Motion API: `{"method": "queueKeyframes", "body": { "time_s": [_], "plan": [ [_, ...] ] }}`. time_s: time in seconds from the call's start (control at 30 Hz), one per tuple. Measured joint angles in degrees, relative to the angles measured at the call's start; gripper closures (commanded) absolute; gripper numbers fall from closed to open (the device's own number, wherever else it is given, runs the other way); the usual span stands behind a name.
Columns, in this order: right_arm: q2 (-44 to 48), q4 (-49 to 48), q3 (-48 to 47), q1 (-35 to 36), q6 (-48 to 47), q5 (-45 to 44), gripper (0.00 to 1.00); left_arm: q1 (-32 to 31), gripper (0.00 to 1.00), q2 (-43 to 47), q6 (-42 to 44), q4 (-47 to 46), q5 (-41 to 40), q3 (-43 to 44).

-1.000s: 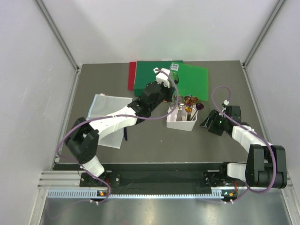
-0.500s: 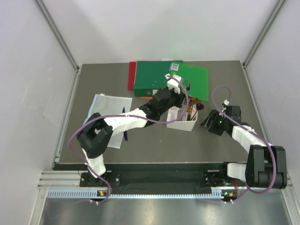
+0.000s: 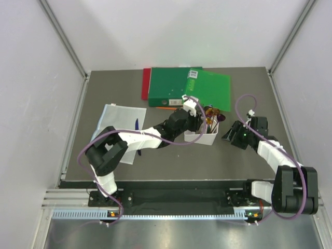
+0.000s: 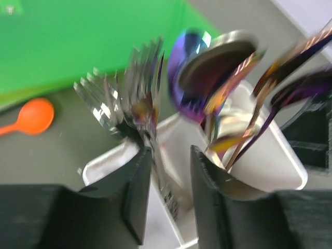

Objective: Sort the eating utensils into containers
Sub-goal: Place the fork in the storage box.

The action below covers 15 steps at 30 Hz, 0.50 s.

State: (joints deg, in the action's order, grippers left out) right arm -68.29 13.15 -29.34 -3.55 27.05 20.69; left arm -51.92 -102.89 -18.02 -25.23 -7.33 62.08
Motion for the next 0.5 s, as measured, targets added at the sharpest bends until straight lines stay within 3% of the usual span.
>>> {"method": "queueKeyframes", "body": {
  "time_s": [0.3,0.5],
  "plan": [
    [5.97,4.31,-7.30,0.00,-1.40,-1.60,0.36,0.00,0.52,6.19,0.83,0.35,-1.77,-3.58],
    [9.55,6.82,-10.21,0.00,-1.01,-2.82,0.35,-0.02,0.53,9.09,4.48,5.11,-4.68,0.33]
  ]
}}
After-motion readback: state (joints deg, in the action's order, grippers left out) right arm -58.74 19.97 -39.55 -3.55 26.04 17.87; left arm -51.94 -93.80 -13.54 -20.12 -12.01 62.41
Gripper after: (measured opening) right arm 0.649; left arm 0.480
